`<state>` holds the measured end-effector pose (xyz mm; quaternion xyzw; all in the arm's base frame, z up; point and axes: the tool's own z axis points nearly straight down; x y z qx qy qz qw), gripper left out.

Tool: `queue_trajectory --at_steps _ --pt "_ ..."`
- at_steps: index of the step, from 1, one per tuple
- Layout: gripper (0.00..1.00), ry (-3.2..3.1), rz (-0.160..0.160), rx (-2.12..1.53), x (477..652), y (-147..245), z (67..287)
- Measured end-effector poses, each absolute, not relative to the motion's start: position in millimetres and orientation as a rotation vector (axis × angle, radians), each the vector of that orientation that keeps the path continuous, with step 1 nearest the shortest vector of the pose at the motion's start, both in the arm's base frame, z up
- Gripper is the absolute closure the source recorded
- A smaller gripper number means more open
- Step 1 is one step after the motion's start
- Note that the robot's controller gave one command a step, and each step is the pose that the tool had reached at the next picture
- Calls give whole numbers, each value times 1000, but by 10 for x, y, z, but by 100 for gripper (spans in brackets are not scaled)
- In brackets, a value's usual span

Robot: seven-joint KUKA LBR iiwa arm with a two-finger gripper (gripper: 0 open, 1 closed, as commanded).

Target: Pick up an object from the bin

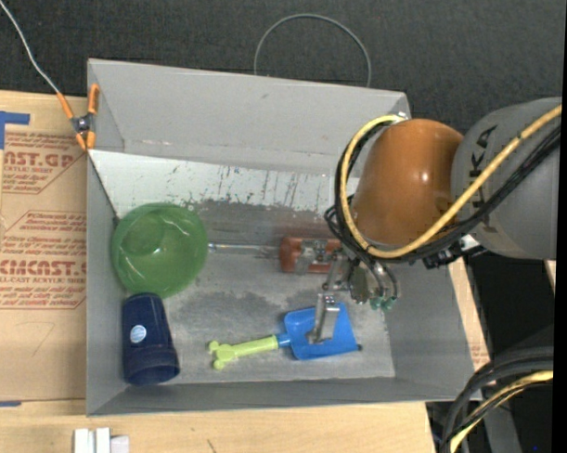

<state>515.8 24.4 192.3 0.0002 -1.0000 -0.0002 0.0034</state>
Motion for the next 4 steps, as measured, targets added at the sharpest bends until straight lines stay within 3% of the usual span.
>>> queue_trajectory --at_steps 1,2,3,4 --pt "0 -3143 -2 -1 5175 243 1965" --pt "0 -3139 -2 -49 5015 -111 790" --pt "0 -3144 -3 -59 5011 -166 426" --pt "0 -3139 -4 -49 5014 -104 785"
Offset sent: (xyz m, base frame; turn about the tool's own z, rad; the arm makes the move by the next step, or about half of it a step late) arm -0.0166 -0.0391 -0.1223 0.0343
